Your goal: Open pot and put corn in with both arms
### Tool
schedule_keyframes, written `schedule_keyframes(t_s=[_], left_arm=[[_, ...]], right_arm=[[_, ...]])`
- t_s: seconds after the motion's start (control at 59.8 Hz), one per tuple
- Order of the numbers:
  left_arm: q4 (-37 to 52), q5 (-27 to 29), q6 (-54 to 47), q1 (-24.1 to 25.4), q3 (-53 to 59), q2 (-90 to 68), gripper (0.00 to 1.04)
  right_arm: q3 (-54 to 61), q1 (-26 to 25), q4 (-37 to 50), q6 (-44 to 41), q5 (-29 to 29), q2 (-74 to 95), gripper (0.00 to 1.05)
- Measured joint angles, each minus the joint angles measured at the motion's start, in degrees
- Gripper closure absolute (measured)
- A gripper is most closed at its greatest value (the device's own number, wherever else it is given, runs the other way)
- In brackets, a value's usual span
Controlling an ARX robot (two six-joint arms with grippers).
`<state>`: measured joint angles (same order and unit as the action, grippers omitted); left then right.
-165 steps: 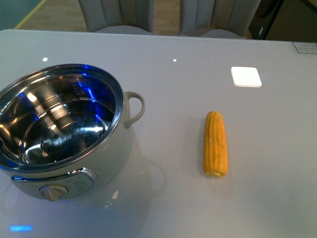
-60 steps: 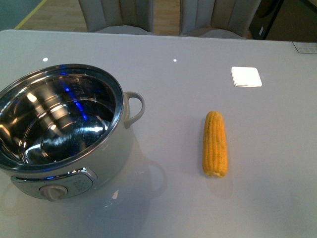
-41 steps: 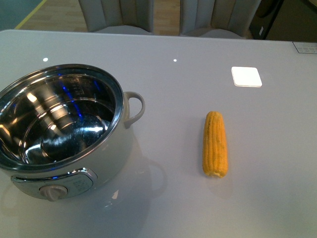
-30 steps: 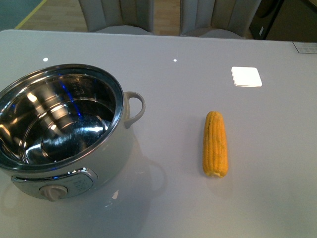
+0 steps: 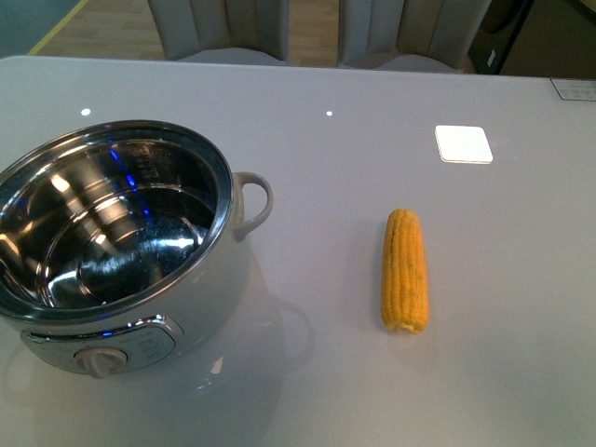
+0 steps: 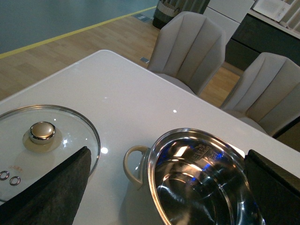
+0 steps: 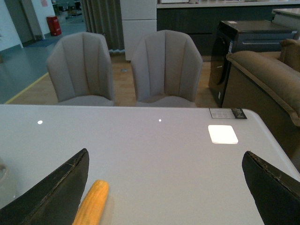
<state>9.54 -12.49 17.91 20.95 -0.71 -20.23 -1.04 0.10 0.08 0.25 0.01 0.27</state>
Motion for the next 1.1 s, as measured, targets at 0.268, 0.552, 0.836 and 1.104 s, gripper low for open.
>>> schedule_keyframes(t_s=[0.268, 0.552, 0.836, 1.104], left_arm=[[9.73, -5.20, -12.68, -2.40, 0.70, 4.63, 0.35], [-8.48, 2.54, -16.98, -10.43, 0.07, 19.87, 0.91], [-9.53, 12.37, -17.31, -20.61, 0.00, 19.91, 1.01], [-9.55, 12.41, -17.31, -20.74, 0.00, 19.96, 1.01]], right_arm=[[0.00, 0.00, 0.00, 0.00, 0.00, 0.02, 0.09], [0.00, 0.00, 0.00, 0.00, 0.07, 0.00, 0.09], [0.00, -0.02, 0.00, 0.00, 0.04, 0.00, 0.09], [-9.90, 1.42, -25.94, 13.88, 2.16, 17.07, 0.09]])
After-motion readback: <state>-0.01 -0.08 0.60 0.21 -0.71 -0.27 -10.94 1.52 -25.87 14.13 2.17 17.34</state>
